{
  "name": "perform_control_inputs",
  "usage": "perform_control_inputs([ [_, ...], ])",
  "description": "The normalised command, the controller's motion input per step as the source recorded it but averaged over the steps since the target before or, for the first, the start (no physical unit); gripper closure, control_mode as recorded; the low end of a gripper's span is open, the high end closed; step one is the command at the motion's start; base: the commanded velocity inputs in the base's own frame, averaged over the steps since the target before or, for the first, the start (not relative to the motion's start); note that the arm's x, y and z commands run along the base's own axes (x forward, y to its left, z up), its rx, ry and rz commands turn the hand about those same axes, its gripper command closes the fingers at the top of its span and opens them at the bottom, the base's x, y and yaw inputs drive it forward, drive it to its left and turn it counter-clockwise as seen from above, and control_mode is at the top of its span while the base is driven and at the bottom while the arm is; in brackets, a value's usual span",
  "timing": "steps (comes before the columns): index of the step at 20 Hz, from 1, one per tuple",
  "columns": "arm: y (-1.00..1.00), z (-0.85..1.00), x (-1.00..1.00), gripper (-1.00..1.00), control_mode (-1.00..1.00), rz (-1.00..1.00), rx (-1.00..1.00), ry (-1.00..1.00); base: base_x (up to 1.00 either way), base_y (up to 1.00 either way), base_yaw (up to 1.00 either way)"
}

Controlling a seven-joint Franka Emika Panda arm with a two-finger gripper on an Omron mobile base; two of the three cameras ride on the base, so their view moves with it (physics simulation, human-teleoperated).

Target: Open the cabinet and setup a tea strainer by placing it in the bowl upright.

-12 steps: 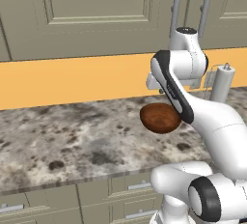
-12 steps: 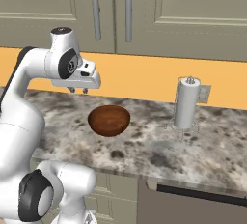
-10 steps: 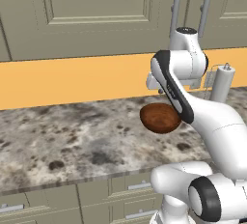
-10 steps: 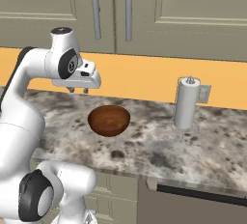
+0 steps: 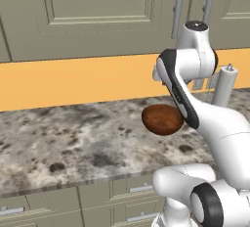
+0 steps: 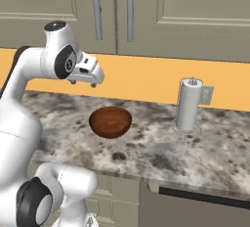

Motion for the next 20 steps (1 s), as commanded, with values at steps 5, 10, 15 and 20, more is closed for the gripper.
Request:
perform_control_inputs([
  [5,-0.19,0.91,0.0,-1.0,-1.0,-0.17,0.02,-0.38,0.0,0.0,0.0],
  [10,-0.1,0.9,0.05,-1.0,-1.0,0.01,-0.01,-0.71,0.0,0.0,0.0],
  [15,-0.23,0.93,0.01,-1.0,-1.0,0.0,-0.08,-0.48,0.0,0.0,0.0],
  [20,0.0,0.29,0.35,-1.0,-1.0,0.03,-0.08,0.04,0.0,0.0,0.0],
])
